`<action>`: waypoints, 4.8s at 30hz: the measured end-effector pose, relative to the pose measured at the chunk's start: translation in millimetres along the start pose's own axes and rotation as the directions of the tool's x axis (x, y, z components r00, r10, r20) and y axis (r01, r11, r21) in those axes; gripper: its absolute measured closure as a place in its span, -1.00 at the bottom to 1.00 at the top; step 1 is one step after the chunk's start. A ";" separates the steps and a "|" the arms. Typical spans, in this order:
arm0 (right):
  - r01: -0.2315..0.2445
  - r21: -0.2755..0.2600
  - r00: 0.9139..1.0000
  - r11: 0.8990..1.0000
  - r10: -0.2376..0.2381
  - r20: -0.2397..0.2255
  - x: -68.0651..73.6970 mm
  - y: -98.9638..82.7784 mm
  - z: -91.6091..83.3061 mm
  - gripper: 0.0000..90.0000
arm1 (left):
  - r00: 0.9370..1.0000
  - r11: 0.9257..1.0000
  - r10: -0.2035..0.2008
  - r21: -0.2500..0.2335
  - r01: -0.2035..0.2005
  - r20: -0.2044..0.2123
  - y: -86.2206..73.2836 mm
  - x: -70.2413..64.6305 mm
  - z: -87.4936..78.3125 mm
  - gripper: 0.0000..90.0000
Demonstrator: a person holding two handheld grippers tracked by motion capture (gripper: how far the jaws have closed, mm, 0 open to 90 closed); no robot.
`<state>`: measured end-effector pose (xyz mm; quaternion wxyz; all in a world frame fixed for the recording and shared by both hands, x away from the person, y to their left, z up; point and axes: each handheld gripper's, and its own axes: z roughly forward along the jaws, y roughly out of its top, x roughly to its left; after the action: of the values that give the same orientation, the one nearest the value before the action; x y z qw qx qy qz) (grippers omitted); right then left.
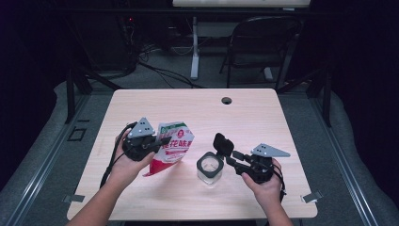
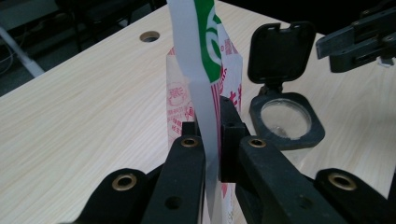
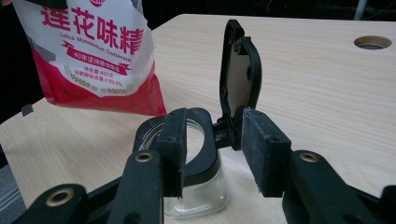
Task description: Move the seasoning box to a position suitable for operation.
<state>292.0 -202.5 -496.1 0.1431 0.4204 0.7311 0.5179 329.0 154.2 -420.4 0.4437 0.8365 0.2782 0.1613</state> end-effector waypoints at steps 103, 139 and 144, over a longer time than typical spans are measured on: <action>0.170 0.239 0.956 0.956 -0.100 -0.277 86.6 7.5 84.6 1.00 | 0.989 0.997 -0.083 0.008 0.083 0.125 -94.5 -46.8 21.9 0.63; 0.177 0.196 0.954 0.965 -0.119 -0.275 92.1 26.5 83.8 1.00 | 0.995 0.997 -0.081 0.003 0.081 0.065 -111.0 -45.8 16.0 1.00; 0.179 0.194 0.954 0.965 -0.122 -0.273 91.0 31.4 74.5 1.00 | 0.990 0.995 -0.098 -0.007 0.099 0.103 -105.7 -52.0 14.8 1.00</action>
<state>299.6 -82.1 -479.4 0.0391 0.3051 0.8255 0.4732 261.4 160.6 -517.7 0.4699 0.8262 0.2950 0.0980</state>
